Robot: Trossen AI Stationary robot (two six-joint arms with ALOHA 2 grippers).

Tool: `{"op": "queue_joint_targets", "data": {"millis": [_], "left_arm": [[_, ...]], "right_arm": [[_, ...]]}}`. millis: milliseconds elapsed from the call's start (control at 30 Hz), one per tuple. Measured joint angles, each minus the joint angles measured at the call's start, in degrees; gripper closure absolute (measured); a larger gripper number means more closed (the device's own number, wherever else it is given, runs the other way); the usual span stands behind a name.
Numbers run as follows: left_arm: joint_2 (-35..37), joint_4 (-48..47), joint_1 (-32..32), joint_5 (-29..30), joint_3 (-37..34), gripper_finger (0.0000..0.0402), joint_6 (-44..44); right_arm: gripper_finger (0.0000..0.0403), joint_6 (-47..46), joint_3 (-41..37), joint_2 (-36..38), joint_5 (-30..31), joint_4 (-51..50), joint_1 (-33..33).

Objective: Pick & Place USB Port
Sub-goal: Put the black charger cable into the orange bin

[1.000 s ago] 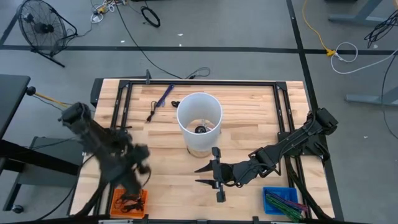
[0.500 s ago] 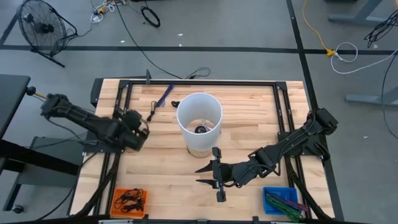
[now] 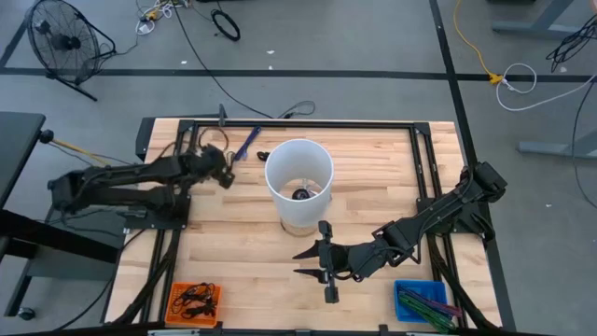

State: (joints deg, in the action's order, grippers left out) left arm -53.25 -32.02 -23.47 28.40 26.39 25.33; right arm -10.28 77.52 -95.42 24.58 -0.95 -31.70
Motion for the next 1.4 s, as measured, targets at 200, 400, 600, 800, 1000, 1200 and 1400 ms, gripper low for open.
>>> {"op": "queue_joint_targets", "data": {"millis": [200, 400, 600, 800, 1000, 1200, 1400], "left_arm": [[-1.1, 2.7, -11.8, -11.2, -0.8, 0.0394, -3.7], [-6.4, 7.0, -17.4, -17.7, -0.8, 0.0394, -6.5], [-12.8, 9.4, -17.6, -19.7, -0.8, 0.0386, -9.9], [-15.0, 11.9, -17.6, -19.7, -0.8, 0.0327, -9.9], [-15.0, 13.1, -17.6, -19.7, -0.8, 0.0263, -8.0], [-15.0, 13.6, -17.6, -19.7, -0.8, 0.0235, -6.0], [-15.0, 16.4, -17.5, -22.3, -0.8, 0.024, -3.3]], "right_arm": [[0.0271, 0.1, 0.0, 0.0, 0.2, 0.0, 0.2], [0.0271, -0.2, 0.0, 0.0, 3.4, 0.0, 0.6], [0.0271, -1.2, 0.0, 0.0, 3.4, -0.3, 0.7], [0.0271, -1.5, -1.3, 0.0, 3.5, 0.1, 0.7], [0.0271, -1.6, -5.2, 0.0, 3.4, 5.3, 1.2], [0.0271, -2.8, -7.1, 0.0, 2.9, 9.8, 2.0], [0.0271, -2.7, -7.1, 0.0, 2.8, 10.3, 1.9]]}}
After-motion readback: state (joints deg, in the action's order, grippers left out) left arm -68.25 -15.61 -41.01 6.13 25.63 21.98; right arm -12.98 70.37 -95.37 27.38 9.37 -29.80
